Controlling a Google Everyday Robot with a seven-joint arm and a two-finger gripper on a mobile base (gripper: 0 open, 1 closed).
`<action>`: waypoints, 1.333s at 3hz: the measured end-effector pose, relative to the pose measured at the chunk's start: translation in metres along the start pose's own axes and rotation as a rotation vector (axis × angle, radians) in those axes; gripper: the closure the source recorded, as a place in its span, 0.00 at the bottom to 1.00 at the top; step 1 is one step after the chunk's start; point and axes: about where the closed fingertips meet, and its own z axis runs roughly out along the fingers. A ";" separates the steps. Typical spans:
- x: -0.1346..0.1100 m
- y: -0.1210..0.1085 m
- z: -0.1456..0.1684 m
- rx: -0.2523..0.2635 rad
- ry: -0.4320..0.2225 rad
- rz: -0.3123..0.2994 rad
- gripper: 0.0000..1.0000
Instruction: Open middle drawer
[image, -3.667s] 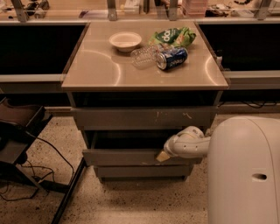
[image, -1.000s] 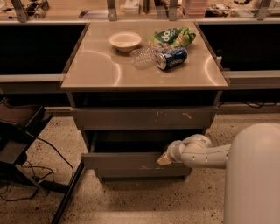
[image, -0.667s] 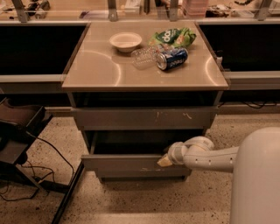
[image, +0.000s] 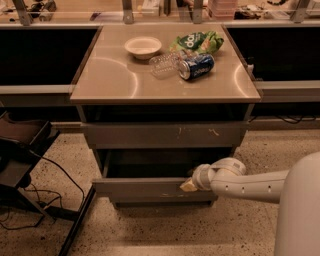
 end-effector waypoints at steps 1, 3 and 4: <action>0.005 0.004 0.001 -0.009 -0.011 0.006 1.00; 0.005 0.014 -0.003 -0.025 -0.029 -0.001 1.00; 0.003 0.013 -0.006 -0.025 -0.029 -0.001 1.00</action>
Offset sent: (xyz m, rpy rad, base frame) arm -0.1120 -0.0186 -0.0309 0.1372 -0.1283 0.0031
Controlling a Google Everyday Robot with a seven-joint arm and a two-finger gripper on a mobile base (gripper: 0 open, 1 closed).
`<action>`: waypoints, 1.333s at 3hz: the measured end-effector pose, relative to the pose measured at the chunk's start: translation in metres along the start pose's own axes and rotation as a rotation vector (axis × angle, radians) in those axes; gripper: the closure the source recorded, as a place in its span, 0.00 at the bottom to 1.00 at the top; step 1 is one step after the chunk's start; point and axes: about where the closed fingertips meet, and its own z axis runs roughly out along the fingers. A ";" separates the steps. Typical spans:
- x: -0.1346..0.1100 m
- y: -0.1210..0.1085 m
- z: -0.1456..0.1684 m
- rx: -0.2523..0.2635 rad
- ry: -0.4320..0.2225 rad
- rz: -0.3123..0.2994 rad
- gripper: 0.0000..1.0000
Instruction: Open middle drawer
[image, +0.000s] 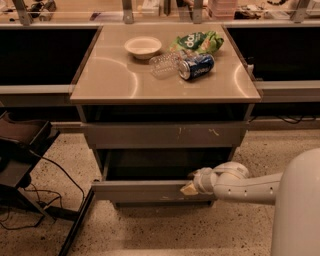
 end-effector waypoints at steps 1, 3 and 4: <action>0.005 0.009 -0.005 -0.012 0.001 -0.030 1.00; 0.016 0.025 -0.014 -0.031 0.013 -0.068 1.00; 0.021 0.026 -0.020 -0.027 0.005 -0.055 1.00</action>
Offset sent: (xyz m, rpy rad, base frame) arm -0.2747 -0.0227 -0.0431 0.1867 -0.1280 -0.2341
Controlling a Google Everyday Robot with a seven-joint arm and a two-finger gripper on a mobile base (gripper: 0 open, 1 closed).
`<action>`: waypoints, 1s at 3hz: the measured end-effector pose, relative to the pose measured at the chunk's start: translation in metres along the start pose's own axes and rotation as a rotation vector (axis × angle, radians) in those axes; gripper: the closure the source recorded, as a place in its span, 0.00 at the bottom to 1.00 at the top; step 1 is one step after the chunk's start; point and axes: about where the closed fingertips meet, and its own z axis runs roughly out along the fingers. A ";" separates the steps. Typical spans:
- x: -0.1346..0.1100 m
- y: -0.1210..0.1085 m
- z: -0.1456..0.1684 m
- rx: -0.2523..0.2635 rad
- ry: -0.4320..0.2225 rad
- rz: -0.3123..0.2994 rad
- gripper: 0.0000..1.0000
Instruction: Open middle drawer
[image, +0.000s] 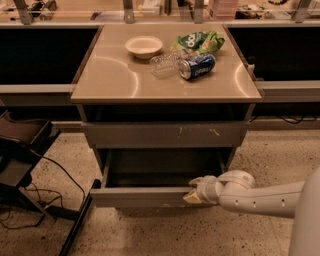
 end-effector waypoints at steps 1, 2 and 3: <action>-0.001 0.000 0.001 0.000 0.000 0.000 1.00; 0.003 0.002 -0.004 0.004 -0.007 0.013 1.00; 0.006 0.010 -0.005 -0.008 0.002 0.013 1.00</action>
Offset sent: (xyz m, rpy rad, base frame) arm -0.2630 -0.0265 -0.0510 0.2281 -0.1180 -0.3330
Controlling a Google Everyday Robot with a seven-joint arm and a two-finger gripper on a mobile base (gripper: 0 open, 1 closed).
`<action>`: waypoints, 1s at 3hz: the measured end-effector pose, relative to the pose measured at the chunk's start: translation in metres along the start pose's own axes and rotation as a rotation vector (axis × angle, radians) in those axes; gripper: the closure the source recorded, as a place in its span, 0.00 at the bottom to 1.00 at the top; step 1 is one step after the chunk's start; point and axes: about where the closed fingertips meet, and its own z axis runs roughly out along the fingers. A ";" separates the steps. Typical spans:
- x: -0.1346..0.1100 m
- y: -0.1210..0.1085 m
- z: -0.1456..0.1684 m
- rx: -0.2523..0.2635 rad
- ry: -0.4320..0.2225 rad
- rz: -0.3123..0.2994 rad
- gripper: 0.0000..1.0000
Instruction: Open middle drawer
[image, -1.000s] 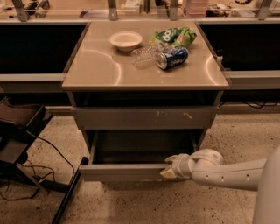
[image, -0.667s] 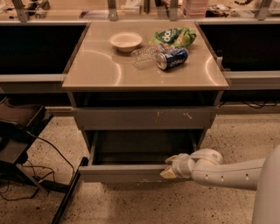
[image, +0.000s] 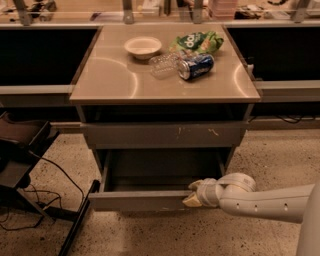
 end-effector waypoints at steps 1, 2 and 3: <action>-0.001 0.000 -0.001 0.000 0.000 0.000 1.00; 0.002 0.002 -0.004 0.004 -0.006 0.012 1.00; 0.006 0.010 -0.005 -0.009 0.003 0.021 1.00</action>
Offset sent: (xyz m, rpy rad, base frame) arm -0.2657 -0.0319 -0.0627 0.2397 -0.1164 -0.3702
